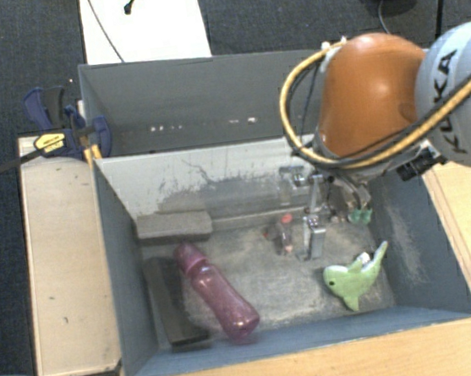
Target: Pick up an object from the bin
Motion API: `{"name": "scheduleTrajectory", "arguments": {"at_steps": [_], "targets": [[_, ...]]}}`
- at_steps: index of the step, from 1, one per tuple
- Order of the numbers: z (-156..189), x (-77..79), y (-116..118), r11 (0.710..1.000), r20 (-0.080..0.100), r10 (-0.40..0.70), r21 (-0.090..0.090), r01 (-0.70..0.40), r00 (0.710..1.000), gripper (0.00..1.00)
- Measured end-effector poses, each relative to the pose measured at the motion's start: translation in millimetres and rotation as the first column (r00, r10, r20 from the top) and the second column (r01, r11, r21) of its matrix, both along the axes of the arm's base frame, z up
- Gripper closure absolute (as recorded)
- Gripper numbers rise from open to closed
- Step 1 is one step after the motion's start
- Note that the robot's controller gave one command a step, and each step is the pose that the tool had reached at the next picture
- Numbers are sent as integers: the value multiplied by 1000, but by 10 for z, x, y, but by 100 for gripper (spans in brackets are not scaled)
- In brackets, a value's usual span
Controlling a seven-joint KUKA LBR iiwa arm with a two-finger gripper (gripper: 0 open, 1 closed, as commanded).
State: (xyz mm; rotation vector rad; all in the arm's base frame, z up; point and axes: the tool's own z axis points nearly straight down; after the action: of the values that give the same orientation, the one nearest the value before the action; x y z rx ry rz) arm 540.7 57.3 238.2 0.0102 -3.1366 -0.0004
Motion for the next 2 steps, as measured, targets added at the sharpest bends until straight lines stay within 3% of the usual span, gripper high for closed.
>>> {"name": "scheduleTrajectory", "arguments": {"at_steps": [1, 2], "targets": [[47, 12, -4, 1000, 8, -2, 1, 2, 1000, 0], [-306, 173, -171, 993, 15, -117, 3, 117, 993, 0]]}}
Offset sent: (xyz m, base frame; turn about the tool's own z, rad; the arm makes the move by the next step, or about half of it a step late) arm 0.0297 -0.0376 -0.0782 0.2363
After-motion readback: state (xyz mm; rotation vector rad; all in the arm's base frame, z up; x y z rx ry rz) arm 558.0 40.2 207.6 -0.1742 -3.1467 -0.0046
